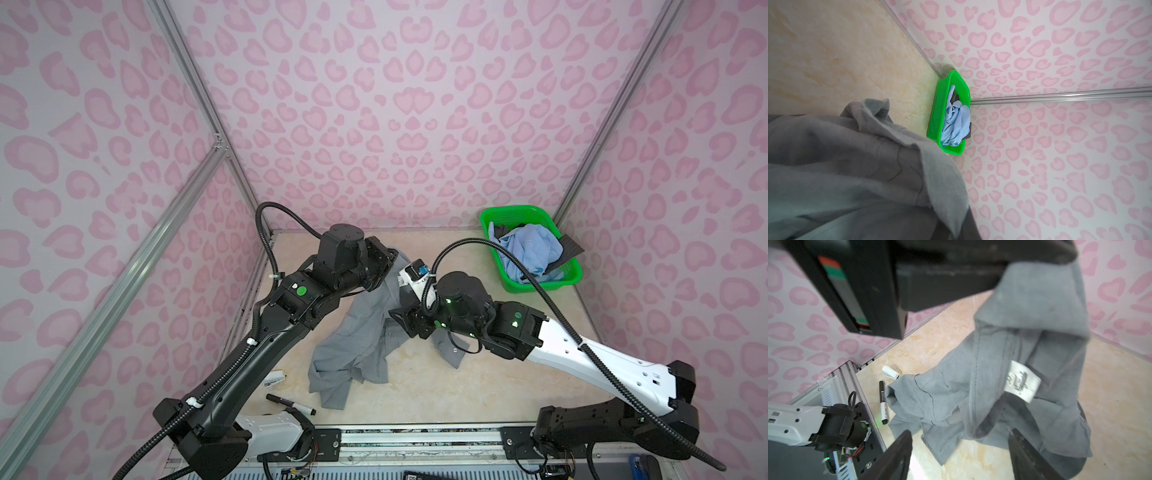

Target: Fold and stack the long sleeve shirts

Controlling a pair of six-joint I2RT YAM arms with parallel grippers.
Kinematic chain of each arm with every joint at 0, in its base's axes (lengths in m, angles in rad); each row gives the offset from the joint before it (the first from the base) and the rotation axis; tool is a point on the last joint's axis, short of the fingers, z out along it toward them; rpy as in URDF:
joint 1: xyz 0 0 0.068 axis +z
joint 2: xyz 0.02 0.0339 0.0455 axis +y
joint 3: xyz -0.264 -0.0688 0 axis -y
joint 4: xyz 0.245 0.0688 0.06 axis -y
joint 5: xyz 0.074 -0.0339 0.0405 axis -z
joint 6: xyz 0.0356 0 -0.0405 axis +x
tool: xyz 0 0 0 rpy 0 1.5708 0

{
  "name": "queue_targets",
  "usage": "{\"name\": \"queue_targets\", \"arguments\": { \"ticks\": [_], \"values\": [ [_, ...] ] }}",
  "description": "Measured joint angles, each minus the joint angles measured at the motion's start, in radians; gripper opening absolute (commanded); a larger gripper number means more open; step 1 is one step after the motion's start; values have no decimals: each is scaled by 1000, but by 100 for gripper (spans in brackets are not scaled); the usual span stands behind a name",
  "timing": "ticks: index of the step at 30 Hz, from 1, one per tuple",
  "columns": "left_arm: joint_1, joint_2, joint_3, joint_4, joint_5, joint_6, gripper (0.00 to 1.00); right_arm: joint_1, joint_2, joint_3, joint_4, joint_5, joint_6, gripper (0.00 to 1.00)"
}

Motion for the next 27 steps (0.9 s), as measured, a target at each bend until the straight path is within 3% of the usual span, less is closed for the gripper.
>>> {"name": "queue_targets", "arguments": {
  "ticks": [9, 11, 13, 17, 21, 23, 24, 27],
  "values": [
    [-9, -41, -60, 55, -27, -78, 0, 4, 94, -20, 149, 195, 4, 47],
    [-11, -54, -72, 69, -43, -93, 0, 1, 109, -20, 177, 195, 8, 41],
    [-10, -63, -85, 78, -54, -105, 0, 0, 126, -21, 206, 188, 8, 28],
    [-14, -71, -93, 83, -71, -122, 0, -13, 127, -50, 263, 155, 29, 11],
    [-19, -84, -103, 97, -74, -124, 0, -64, 92, -118, 358, 55, 72, 0],
    [-19, -90, -107, 109, -80, -124, 2, -64, 76, -133, 389, 11, 75, 0],
    [-19, -94, -109, 115, -83, -124, 7, -62, 67, -138, 407, -14, 76, 0],
    [-19, -98, -110, 131, -89, -124, 42, -63, 51, -142, 444, -66, 84, 0]
  ]
}}
